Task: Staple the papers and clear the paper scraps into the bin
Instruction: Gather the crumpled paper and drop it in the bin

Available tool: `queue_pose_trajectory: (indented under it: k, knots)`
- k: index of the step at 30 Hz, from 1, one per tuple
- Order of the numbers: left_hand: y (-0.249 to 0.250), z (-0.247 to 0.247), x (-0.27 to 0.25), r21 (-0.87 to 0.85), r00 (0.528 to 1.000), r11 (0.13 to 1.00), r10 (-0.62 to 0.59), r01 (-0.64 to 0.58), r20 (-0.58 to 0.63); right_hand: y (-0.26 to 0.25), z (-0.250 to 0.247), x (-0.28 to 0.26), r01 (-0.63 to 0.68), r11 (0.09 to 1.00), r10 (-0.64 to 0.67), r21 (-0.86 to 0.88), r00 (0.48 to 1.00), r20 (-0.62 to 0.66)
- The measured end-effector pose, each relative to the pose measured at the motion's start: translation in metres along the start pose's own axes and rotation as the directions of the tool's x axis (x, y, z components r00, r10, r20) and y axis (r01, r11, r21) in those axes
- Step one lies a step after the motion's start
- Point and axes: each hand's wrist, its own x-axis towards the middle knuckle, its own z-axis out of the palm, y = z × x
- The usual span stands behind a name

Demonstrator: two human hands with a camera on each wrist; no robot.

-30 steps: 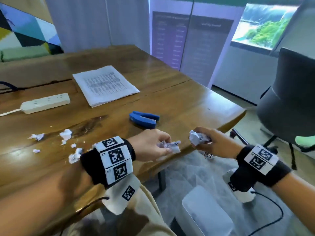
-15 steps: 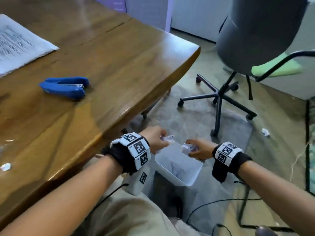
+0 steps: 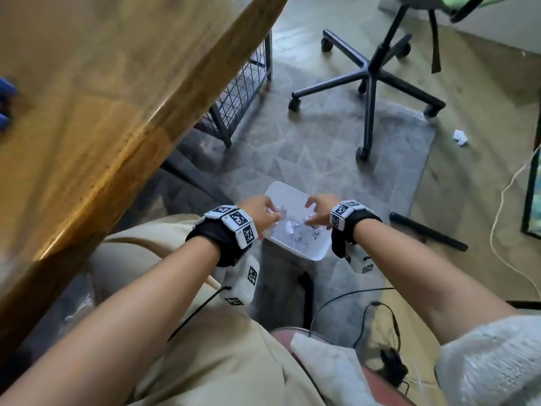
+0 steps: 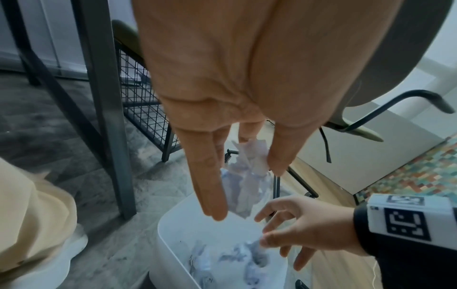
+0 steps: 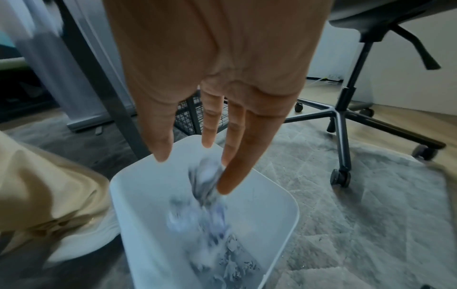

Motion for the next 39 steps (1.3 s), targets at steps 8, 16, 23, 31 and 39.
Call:
queue_pose_trajectory:
  k: [8,16,23,31,39]
  knots:
    - [0.005,0.013,0.028,-0.332,0.992,0.936,-0.126,0.113,-0.018,0.014,0.003,0.006,-0.052,0.992,0.057,0.113,0.997,-0.045]
    - [-0.004,0.003,0.03,-0.199,0.99,0.972,-0.134,0.123,-0.043,0.023,0.008,0.006,-0.065,0.994,0.068,0.092,0.997,-0.024]
    - [-0.003,-0.012,0.014,-0.01,0.996,0.998,-0.062,0.062,-0.063,-0.006,-0.012,-0.007,0.042,0.999,-0.043,-0.019,0.998,-0.052]
    - [0.011,-0.042,-0.036,0.156,0.978,0.984,0.113,-0.085,-0.176,-0.071,-0.053,-0.057,0.243,0.937,-0.265,-0.252,0.962,-0.057]
    - [0.001,-0.108,-0.137,0.171,0.92,0.946,0.311,-0.276,-0.238,-0.169,-0.132,-0.138,0.358,0.839,-0.482,-0.41,0.838,-0.255]
